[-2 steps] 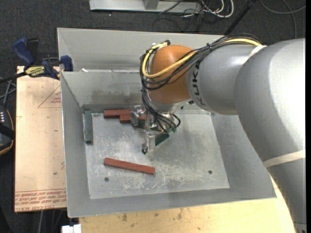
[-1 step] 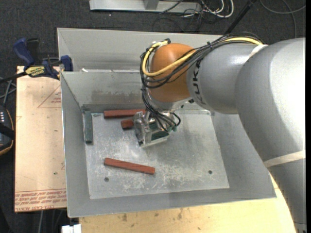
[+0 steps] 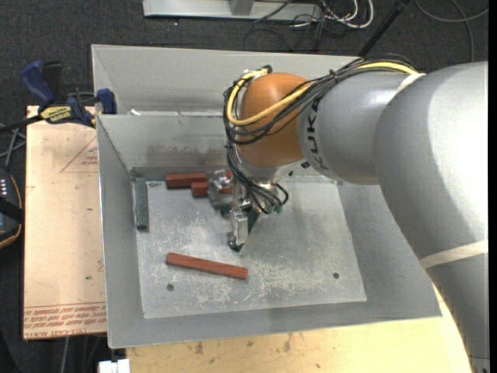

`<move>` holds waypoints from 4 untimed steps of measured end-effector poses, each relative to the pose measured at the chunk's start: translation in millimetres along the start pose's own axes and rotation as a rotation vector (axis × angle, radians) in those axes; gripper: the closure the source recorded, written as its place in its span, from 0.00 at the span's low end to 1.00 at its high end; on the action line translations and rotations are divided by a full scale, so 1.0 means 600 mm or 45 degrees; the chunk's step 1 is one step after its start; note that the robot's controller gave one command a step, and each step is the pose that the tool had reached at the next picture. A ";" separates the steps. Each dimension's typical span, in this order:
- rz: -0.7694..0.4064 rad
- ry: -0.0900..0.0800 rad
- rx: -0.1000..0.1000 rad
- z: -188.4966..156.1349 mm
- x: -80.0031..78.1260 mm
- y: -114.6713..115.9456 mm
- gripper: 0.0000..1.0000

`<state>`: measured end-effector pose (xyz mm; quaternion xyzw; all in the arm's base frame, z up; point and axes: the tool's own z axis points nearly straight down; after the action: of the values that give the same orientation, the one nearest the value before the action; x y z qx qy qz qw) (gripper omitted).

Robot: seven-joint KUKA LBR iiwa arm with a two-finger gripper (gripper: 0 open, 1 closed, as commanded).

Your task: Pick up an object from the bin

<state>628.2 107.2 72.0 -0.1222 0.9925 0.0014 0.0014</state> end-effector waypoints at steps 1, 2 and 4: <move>0.001 -0.001 0.000 0.001 0.000 -0.001 1.00; 0.000 0.006 0.000 0.003 0.002 0.000 0.00; -0.097 0.004 -0.003 0.003 0.007 -0.022 0.00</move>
Offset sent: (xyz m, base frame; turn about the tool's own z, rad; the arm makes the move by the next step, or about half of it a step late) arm 0.0000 0.0000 0.0000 0.0000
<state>627.2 93.1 70.0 -0.1600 0.9871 0.0024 -0.0004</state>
